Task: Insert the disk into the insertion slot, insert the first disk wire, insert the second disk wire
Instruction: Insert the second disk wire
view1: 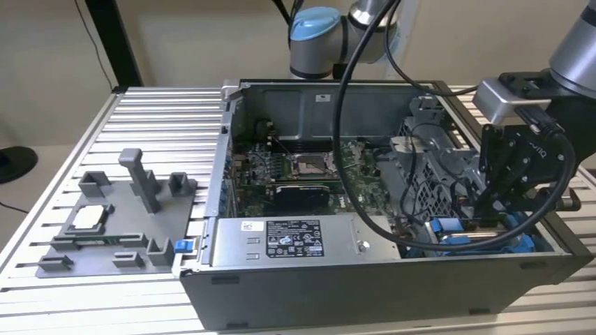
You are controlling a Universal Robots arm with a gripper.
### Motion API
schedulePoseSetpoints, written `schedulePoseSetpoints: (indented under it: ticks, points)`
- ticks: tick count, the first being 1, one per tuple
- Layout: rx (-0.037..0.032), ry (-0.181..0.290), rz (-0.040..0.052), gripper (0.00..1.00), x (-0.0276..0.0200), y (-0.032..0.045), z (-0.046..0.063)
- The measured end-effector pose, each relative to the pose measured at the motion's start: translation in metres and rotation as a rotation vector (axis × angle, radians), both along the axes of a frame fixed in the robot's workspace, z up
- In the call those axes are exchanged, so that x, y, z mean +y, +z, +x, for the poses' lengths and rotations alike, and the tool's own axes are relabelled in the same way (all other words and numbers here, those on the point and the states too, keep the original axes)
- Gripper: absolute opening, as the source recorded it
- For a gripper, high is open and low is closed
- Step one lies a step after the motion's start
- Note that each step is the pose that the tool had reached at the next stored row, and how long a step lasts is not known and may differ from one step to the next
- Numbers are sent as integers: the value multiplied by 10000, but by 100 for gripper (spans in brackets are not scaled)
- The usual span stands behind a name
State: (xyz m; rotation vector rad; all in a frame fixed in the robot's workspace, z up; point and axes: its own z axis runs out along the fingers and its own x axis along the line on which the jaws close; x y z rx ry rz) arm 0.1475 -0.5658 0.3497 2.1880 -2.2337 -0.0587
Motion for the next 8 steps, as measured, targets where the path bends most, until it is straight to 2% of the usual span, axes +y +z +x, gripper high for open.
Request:
schedulePoseSetpoints:
  ticks: [8]
  points:
    - [0,14,1,0,0,-25,5]
